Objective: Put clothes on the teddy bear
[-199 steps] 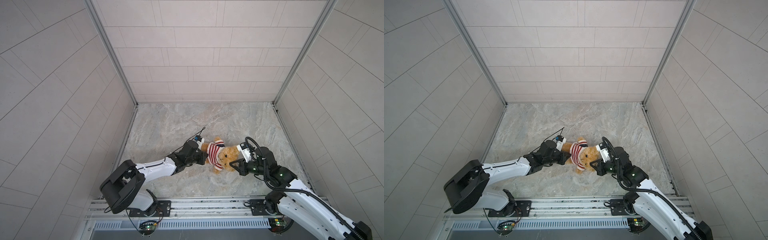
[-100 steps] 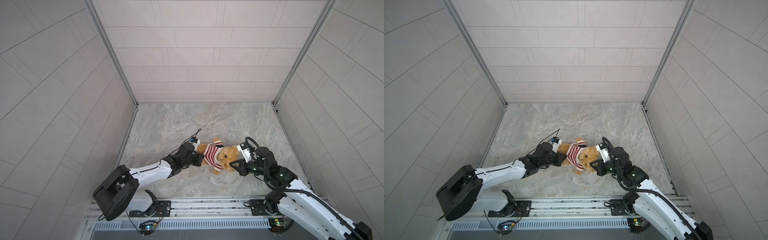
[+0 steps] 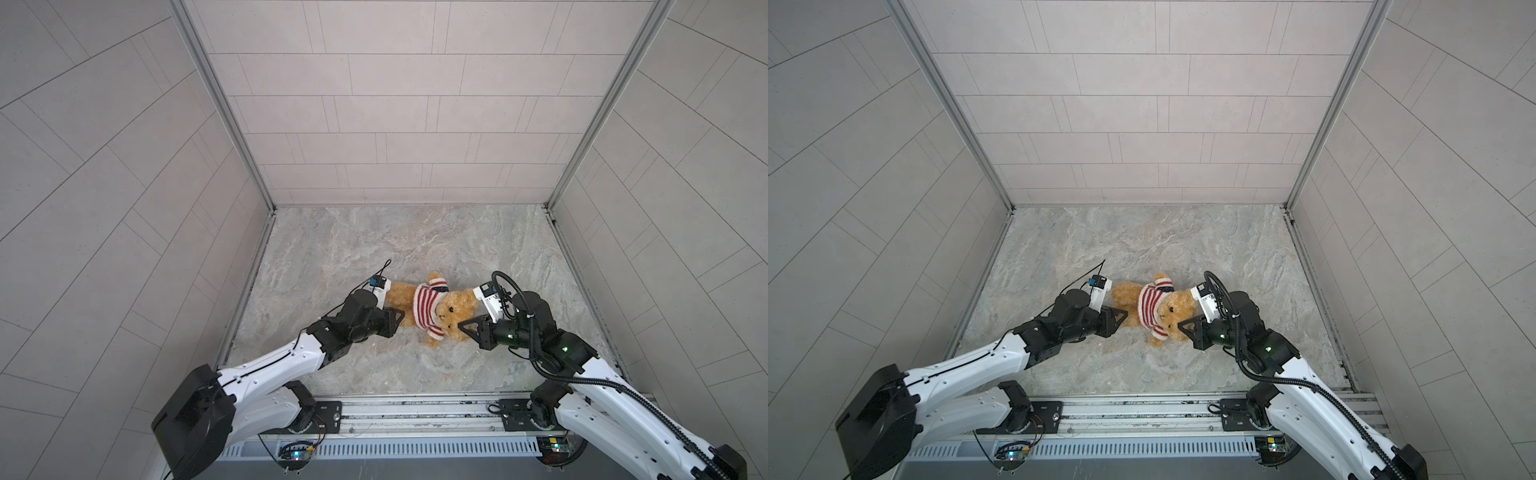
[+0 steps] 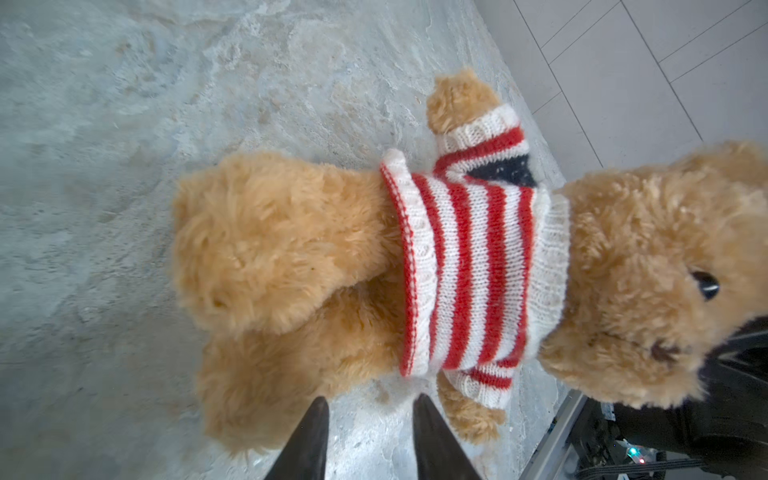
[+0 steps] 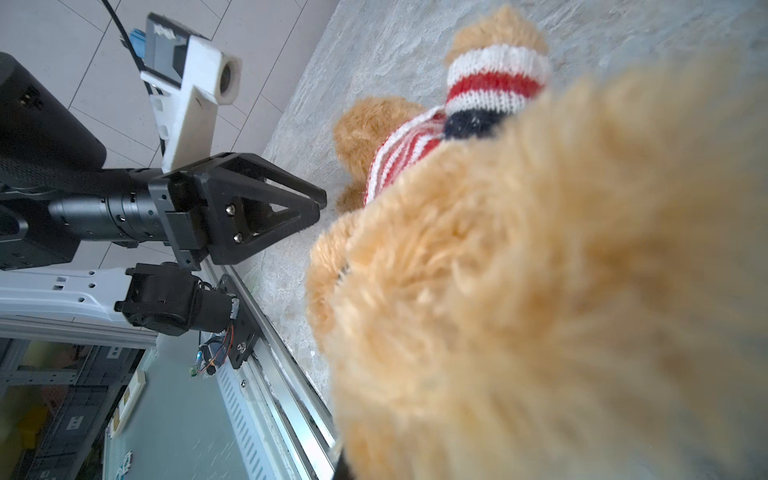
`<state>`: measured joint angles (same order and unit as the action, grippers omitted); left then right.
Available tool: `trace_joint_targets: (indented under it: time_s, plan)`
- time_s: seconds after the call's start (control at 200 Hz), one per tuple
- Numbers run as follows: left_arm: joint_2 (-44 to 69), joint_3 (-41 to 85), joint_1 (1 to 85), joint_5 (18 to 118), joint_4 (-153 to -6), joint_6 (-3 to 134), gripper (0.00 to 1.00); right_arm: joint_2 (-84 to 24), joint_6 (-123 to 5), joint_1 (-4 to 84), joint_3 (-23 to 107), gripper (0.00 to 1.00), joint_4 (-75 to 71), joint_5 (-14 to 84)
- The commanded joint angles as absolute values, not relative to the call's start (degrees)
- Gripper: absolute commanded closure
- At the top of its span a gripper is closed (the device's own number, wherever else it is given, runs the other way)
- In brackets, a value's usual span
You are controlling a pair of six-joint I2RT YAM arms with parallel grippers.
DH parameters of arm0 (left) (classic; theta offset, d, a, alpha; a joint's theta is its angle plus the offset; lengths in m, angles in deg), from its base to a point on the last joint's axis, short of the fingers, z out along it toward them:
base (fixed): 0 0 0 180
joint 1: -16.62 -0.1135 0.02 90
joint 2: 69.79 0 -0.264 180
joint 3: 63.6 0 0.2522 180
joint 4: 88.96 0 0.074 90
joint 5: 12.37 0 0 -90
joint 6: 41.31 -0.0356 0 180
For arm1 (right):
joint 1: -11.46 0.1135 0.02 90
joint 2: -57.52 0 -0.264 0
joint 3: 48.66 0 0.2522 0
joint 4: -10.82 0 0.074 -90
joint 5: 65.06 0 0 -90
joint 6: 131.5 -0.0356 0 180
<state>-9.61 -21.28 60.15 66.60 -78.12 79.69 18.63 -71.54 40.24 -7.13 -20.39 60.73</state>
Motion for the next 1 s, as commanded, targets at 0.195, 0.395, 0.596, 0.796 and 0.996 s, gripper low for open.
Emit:
trace_joint_targets:
  time_s: [0.195,0.395,0.596,0.796,0.996]
  plan:
    - [-19.06,-15.88,60.39,70.07,-63.19,74.75,0.52,17.96,-70.24,41.88,-4.44,1.00,-18.25,62.58]
    - [-16.05,-14.73,62.47,67.69,-66.66,75.48,0.52,17.53,-71.64,42.97,-3.71,1.00,-16.80,62.20]
    - [-9.92,-17.28,65.00,68.79,-73.97,78.81,0.51,17.38,-73.50,43.37,-3.75,1.00,-15.24,63.08]
    - [-4.32,-20.60,66.81,67.36,-83.15,82.49,0.51,17.66,-76.70,43.38,-4.05,1.00,-12.18,63.49]
    - [-0.48,-21.74,67.85,66.03,-89.69,85.05,0.55,17.51,-77.65,43.55,-3.96,1.00,-11.24,63.73]
